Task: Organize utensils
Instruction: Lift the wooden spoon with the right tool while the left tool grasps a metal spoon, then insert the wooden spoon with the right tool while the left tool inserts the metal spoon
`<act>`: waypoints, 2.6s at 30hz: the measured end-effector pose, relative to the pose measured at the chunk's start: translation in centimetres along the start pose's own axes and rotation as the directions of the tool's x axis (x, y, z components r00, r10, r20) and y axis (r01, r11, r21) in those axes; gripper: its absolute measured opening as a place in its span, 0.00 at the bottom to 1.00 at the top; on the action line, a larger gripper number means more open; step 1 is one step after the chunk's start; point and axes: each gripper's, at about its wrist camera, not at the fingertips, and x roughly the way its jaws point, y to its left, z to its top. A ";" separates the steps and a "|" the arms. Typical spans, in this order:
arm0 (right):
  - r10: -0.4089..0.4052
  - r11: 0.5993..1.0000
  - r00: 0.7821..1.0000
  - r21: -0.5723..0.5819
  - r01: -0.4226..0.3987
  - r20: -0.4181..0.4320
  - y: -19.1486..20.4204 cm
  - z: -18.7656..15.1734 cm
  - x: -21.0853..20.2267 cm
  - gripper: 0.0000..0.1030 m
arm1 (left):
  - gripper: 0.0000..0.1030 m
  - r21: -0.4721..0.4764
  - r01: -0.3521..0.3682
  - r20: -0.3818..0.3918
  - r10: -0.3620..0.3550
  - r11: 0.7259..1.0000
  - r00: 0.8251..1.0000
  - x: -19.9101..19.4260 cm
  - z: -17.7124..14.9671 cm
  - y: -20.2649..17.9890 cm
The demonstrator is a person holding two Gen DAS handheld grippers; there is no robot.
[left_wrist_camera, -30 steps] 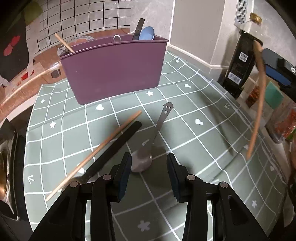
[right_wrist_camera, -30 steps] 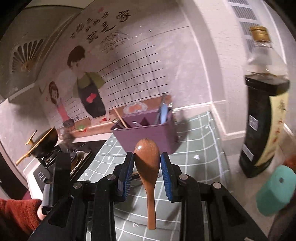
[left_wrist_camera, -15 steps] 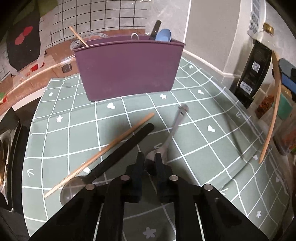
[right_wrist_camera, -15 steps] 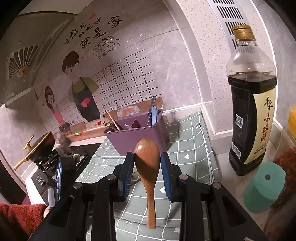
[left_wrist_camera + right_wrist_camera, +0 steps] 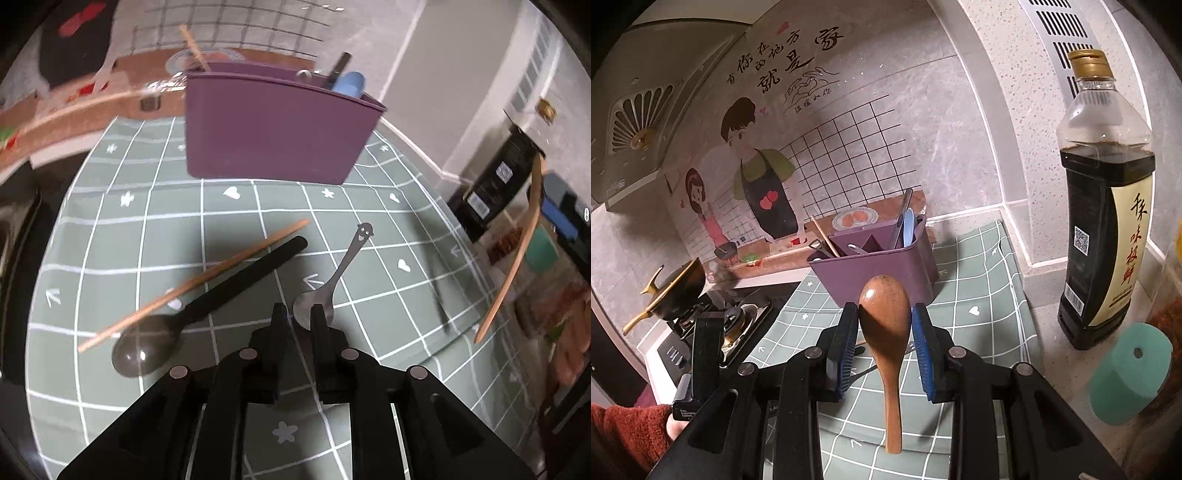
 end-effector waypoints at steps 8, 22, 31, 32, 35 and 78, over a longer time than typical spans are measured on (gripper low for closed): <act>-0.007 0.999 1.000 -0.032 0.007 -0.011 0.6 -0.6 0.1 0.26 | 0.14 -0.121 0.014 -0.043 -0.019 0.993 0.999 0.7 -0.2 0.2; -0.031 0.998 0.999 -0.058 0.032 0.011 0.9 -0.6 -0.7 0.26 | 0.01 -0.076 -0.123 0.096 0.131 0.989 0.987 -1.0 1.2 -1.3; -0.051 0.996 0.998 -0.069 0.053 0.021 1.2 0.8 -0.2 0.26 | 0.01 -0.003 -0.241 0.236 0.235 0.970 0.943 -7.6 4.5 -0.8; -0.051 0.996 0.998 -0.074 0.053 0.026 1.4 1.0 -0.1 0.26 | 0.01 0.000 -0.246 0.244 0.238 0.969 0.940 -8.2 4.8 -0.8; -0.058 0.993 0.997 -0.098 0.062 0.048 2.5 2.2 0.1 0.26 | 0.01 0.018 -0.242 0.265 0.228 0.970 0.937 -10.3 6.1 -0.9; -0.128 0.972 0.986 -0.184 0.146 0.109 2.9 11.6 17.4 0.27 | 0.03 0.168 -0.070 0.187 0.038 0.983 0.982 -1.3 22.9 2.0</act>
